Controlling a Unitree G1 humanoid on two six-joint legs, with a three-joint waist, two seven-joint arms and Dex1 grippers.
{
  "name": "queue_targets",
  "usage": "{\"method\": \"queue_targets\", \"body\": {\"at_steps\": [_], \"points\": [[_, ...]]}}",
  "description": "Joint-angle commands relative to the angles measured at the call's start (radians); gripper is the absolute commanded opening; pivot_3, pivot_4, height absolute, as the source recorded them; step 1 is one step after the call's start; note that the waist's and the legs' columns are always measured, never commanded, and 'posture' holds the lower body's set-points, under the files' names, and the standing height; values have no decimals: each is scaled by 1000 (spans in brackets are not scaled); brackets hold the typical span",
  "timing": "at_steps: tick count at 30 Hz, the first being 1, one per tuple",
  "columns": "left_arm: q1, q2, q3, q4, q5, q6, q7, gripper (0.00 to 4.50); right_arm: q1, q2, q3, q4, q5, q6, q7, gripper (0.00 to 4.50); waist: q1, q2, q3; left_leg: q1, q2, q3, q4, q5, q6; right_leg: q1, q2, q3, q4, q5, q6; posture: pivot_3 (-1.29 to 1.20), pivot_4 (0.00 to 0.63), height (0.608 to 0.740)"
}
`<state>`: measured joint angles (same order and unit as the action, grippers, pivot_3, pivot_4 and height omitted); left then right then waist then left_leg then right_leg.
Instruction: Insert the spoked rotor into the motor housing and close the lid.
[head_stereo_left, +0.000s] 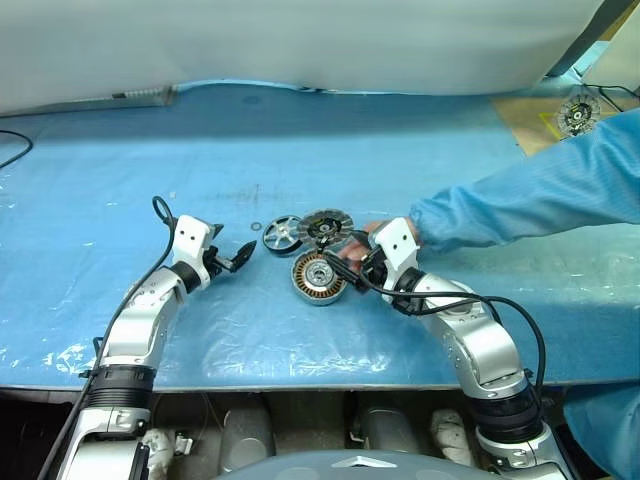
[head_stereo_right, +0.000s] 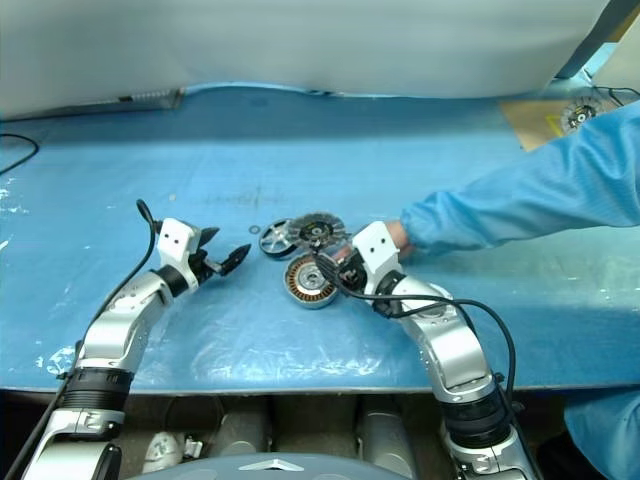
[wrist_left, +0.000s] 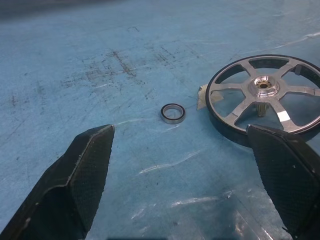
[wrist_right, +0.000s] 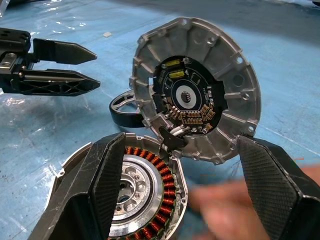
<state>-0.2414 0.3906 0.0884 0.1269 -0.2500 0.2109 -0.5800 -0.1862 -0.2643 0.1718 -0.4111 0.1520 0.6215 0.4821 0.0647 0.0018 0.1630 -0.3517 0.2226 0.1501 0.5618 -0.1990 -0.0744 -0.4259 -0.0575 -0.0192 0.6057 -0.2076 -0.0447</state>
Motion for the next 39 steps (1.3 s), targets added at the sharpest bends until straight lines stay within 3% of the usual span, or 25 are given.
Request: {"method": "queue_targets", "body": {"at_steps": [1,12,17,24,32,39], "points": [[-2,8,13,-35,-10,2,-1,4500,-11,-10,1,-23,10,-18,3,3715,0,0,0,0,0,0,0,0,0,0,0,0,0,0,0,0,150,740],[2,-2,6,-42,-9,4,-2,4500,-48,-118,8,-82,55,85,88,3715,1,0,0,0,0,0,0,0,0,0,0,0,0,0,0,0,150,740],[-14,3,4,-2,-3,-8,-12,4500,-54,-117,-15,-74,85,62,92,3715,2,0,0,0,0,0,0,0,0,0,0,0,0,0,0,0,150,740],[-163,44,13,251,9,-69,-80,4500,39,-86,-28,-31,63,-166,73,3715,5,-1,0,-1,0,0,0,0,0,0,0,0,0,0,0,0,150,740],[-397,26,-29,652,84,-256,-166,4500,100,-72,-52,28,47,-258,36,3715,6,-2,1,-1,-1,-1,0,0,0,0,0,0,0,0,0,0,150,740],[-492,-10,-67,849,141,-351,-223,4500,143,-71,-68,21,48,-270,8,3715,5,-2,1,-2,-1,-1,0,0,0,0,0,0,-1,0,0,0,150,740]]}}
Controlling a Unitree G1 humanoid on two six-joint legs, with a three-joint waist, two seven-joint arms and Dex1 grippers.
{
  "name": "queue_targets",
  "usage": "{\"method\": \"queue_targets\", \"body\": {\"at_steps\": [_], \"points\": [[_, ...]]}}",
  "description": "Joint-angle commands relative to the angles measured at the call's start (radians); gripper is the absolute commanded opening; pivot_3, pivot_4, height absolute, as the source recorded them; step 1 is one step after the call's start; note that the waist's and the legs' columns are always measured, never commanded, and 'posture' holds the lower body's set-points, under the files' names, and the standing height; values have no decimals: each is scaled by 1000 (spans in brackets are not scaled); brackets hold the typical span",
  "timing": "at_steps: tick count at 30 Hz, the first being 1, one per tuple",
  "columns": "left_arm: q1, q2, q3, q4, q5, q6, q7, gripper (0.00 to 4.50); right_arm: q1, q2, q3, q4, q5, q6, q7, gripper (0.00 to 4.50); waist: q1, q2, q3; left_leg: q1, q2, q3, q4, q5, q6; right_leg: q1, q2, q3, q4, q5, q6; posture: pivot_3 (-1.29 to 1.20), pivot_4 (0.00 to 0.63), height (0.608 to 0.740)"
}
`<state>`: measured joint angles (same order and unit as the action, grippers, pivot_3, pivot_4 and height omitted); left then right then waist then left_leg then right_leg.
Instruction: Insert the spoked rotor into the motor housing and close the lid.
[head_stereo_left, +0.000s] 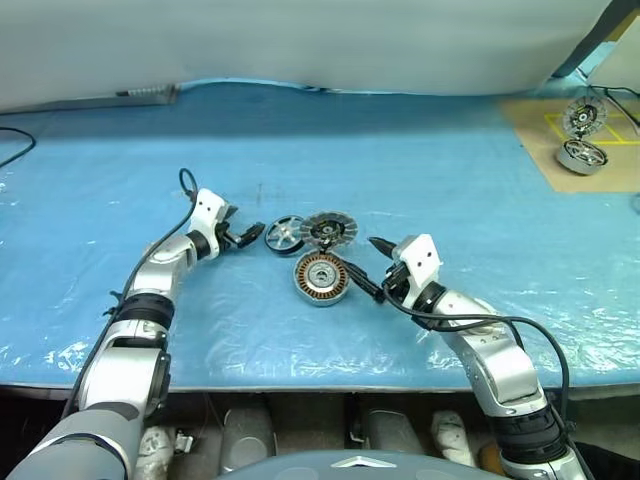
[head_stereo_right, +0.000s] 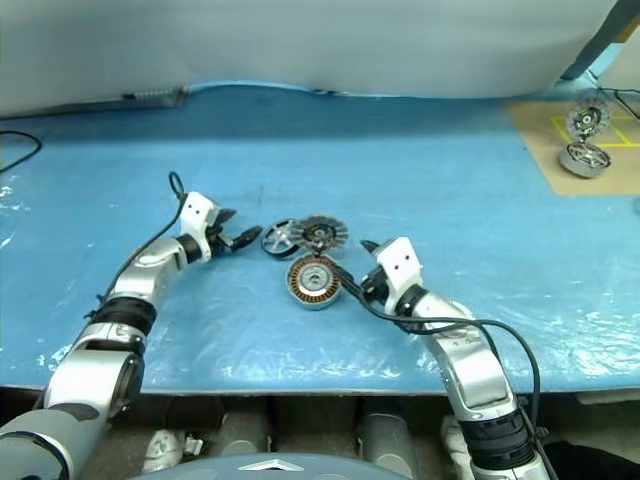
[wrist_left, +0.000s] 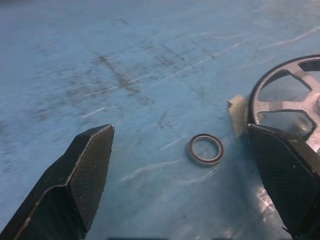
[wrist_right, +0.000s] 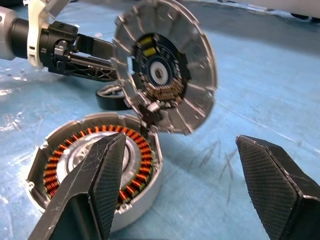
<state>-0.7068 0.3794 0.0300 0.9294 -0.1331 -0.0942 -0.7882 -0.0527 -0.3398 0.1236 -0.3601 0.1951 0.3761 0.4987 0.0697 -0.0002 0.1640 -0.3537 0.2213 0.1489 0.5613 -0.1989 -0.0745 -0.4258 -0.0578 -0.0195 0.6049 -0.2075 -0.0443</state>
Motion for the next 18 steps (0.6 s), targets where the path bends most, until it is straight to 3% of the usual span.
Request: {"method": "queue_targets", "body": {"at_steps": [1,12,18], "points": [[-34,-2,-13,67,34,-55,-13,4500,12,4,-20,-32,5,-24,-11,3715,0,0,0,0,0,0,0,0,0,0,0,0,0,0,0,0,150,740],[-84,-1,-29,213,118,-99,107,4500,17,-7,-19,-33,0,-16,-26,3715,4,0,0,1,-1,0,0,0,0,3,-1,0,0,-1,1,0,150,740],[-78,3,-29,226,129,-103,118,2546,19,-10,-17,-35,0,-13,-27,3757,4,0,0,1,-1,0,0,0,0,4,-1,0,0,-2,4,0,150,740]]}}
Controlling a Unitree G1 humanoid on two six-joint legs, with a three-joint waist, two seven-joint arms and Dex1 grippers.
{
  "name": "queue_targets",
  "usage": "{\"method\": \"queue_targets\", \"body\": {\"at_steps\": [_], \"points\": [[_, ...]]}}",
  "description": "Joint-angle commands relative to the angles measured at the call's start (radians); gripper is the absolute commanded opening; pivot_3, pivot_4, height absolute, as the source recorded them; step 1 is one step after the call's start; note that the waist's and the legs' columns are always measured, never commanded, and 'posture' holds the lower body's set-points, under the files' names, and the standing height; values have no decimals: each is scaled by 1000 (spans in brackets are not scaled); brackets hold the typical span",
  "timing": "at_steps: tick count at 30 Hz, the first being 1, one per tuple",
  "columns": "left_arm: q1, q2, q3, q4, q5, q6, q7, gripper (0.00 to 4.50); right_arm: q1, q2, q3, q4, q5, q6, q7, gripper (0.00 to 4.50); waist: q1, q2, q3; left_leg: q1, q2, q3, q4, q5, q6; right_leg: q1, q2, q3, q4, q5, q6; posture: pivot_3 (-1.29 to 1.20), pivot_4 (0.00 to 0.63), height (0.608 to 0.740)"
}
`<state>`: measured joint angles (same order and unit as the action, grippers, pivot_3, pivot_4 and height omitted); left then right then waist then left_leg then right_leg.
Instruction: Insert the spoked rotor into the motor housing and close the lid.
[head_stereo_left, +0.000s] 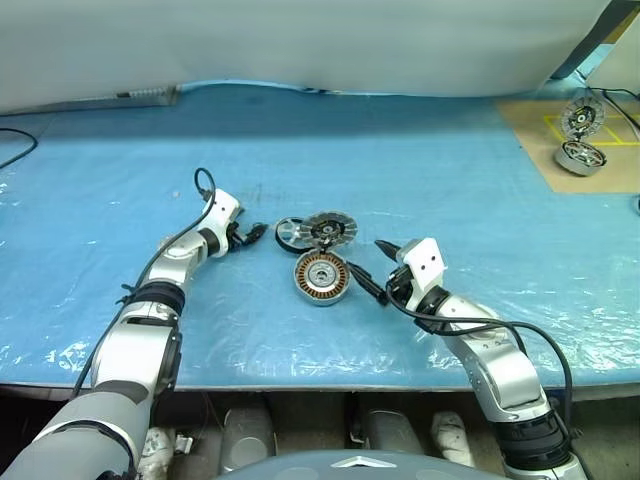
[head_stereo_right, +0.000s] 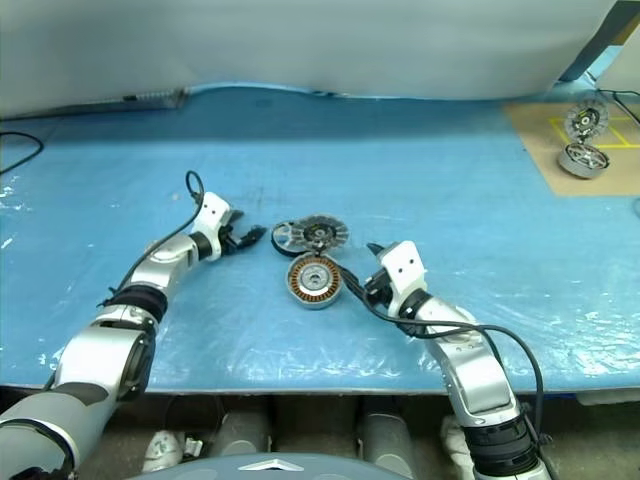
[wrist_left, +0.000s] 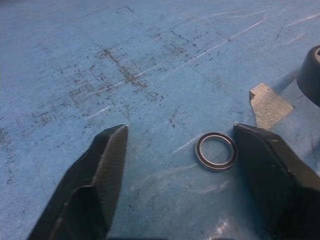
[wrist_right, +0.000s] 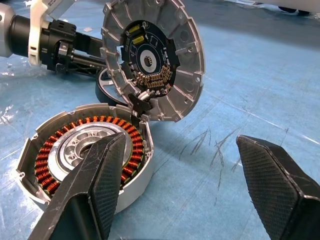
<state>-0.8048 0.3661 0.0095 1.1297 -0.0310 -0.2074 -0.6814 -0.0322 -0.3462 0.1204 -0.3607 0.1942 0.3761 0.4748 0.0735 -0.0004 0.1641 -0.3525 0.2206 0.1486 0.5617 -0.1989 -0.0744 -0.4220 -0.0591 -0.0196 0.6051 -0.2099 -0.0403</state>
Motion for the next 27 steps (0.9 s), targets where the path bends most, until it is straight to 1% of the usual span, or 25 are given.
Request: {"method": "queue_targets", "body": {"at_steps": [1,2,3,5,6,9,11,14,18,20,24,27], "points": [[25,19,-7,23,27,8,7,2226,-1,-3,-14,-34,1,-13,-4,3757,0,0,0,0,0,0,0,0,0,0,0,0,0,0,0,0,150,740],[32,23,-7,19,27,7,0,1825,-1,-4,-15,-33,1,-14,-3,3757,-1,0,0,0,0,0,0,0,0,0,0,0,0,0,0,0,150,740],[42,30,-6,12,27,7,-9,1539,2,-4,-17,-32,1,-16,-3,3757,-2,0,0,0,0,0,0,0,0,0,0,0,0,0,0,0,150,740],[62,43,-7,-7,28,5,-28,724,10,-6,-18,-32,1,-21,-1,3757,-3,0,0,0,0,0,0,0,0,0,0,0,0,0,0,0,150,740],[77,53,-6,-24,25,5,-41,662,17,-7,-18,-33,2,-24,1,3757,-5,0,0,0,0,0,0,0,0,0,0,0,0,0,0,0,150,740],[136,89,-2,-116,7,18,-97,663,36,-11,-20,-40,10,-38,13,3757,-6,0,0,1,1,1,-1,0,0,0,0,0,0,0,-2,0,150,740],[202,118,-6,-232,-6,34,-146,663,49,-14,-26,-43,31,-48,34,3757,-7,0,0,1,1,1,-2,0,0,0,0,0,-1,0,-2,0,150,740],[255,134,-8,-338,-18,71,-163,663,57,-14,-32,-44,43,-59,51,3757,-4,0,0,1,1,1,-4,0,0,0,0,0,-1,-1,-3,0,150,740],[435,174,13,-753,-118,208,-212,663,69,-72,-30,12,45,-184,175,3757,-5,0,0,1,1,1,-5,0,0,-1,-1,0,-3,-1,-3,0,150,740],[482,187,12,-903,-154,287,-220,663,64,-93,-24,54,37,-230,213,3757,-5,-1,1,1,2,1,-6,0,1,-3,0,-1,-4,-1,-4,0,150,740],[536,216,5,-1115,-206,422,-244,663,63,-110,-18,123,12,-305,244,3757,-3,-2,2,-1,3,1,-7,0,1,-4,0,-3,-2,-2,-6,0,150,740],[552,238,-23,-1230,-236,495,-274,663,58,-108,-17,152,4,-328,253,3757,-6,-2,2,0,2,2,-7,-1,1,-4,0,-3,-3,-2,-6,0,150,740]]}}
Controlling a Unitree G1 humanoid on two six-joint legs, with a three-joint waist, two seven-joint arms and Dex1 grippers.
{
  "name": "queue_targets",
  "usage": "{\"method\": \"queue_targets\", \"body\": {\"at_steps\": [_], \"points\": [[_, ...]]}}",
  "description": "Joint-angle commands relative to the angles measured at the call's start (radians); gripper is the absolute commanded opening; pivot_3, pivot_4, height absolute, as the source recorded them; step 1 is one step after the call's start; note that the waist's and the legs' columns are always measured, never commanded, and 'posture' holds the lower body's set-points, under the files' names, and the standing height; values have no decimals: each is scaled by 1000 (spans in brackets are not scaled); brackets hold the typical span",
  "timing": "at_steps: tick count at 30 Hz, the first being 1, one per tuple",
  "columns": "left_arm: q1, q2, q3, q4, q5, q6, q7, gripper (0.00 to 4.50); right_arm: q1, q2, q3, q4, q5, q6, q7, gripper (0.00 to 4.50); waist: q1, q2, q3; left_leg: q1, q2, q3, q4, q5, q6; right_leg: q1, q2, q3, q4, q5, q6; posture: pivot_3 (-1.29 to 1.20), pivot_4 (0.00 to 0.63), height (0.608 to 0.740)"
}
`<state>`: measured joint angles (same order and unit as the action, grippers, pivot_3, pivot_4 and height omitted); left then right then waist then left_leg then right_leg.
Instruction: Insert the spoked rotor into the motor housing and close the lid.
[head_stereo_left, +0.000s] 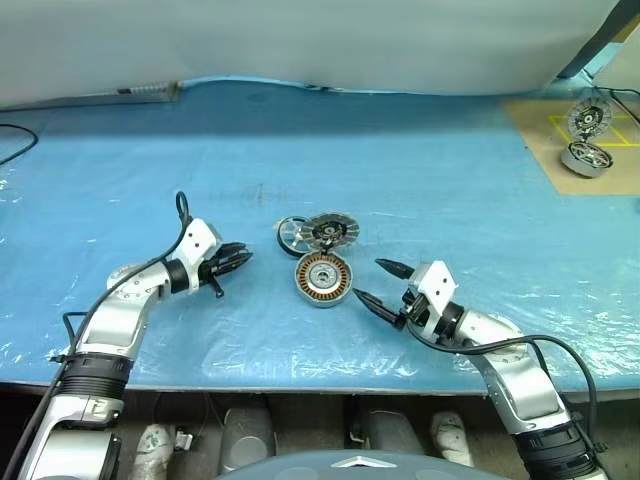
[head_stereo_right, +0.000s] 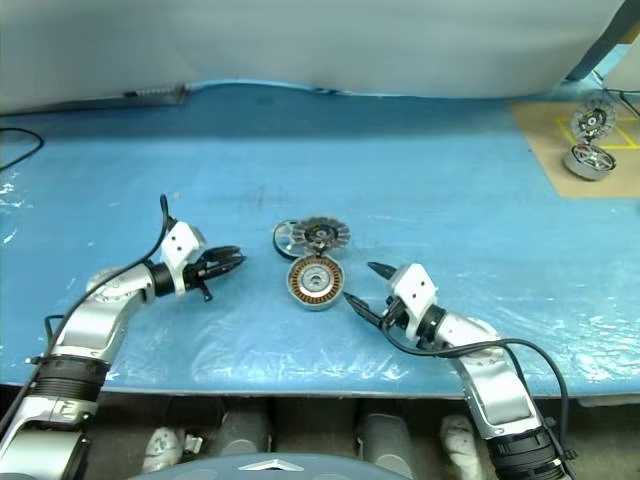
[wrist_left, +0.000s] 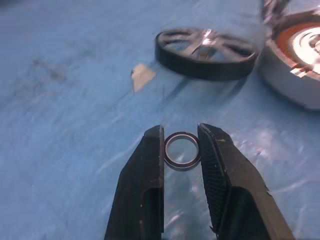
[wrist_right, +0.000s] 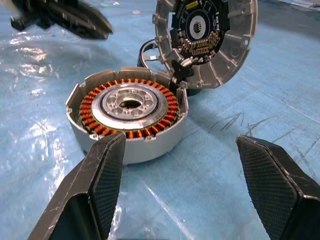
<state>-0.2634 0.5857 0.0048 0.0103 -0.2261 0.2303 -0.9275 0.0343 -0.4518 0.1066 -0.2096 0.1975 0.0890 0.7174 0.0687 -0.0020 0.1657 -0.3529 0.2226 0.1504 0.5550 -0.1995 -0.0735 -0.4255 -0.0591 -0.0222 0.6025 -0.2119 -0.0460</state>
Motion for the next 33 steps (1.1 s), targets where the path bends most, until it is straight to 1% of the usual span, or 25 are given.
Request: {"method": "queue_targets", "body": {"at_steps": [1,4,7,12,18,25,33], "points": [[11,22,-30,-139,-53,81,-39,663,-10,0,-2,5,0,-44,12,3757,-1,0,0,0,0,0,0,0,0,0,0,0,0,0,0,0,150,740],[-7,29,-79,-196,-76,132,-82,663,-18,4,2,14,0,-50,16,3757,-1,0,0,0,0,0,0,0,0,0,1,0,0,0,0,0,150,740],[-40,19,-138,-199,-69,135,-115,663,-24,6,8,24,-2,-56,21,3757,-1,0,0,1,0,0,0,0,0,0,1,0,0,0,0,0,150,740],[-121,-30,-226,-132,-43,103,-149,663,-30,6,17,41,-20,-68,22,3757,1,0,0,1,0,0,0,0,0,0,0,0,0,0,0,0,150,740],[-201,-102,-292,-46,2,54,-149,663,-28,9,20,46,-29,-72,16,3757,-2,0,0,-1,0,0,0,0,0,0,1,1,1,0,0,0,150,740],[-251,-151,-325,49,59,9,-143,663,-29,17,20,49,-30,-79,19,3757,-1,0,0,-1,0,0,2,0,0,0,1,1,3,0,0,0,150,740],[-269,-161,-338,92,95,-6,-152,663,-36,18,30,61,-37,-89,31,3757,0,0,0,-1,0,0,2,0,0,0,1,1,3,0,0,0,150,740]]}}
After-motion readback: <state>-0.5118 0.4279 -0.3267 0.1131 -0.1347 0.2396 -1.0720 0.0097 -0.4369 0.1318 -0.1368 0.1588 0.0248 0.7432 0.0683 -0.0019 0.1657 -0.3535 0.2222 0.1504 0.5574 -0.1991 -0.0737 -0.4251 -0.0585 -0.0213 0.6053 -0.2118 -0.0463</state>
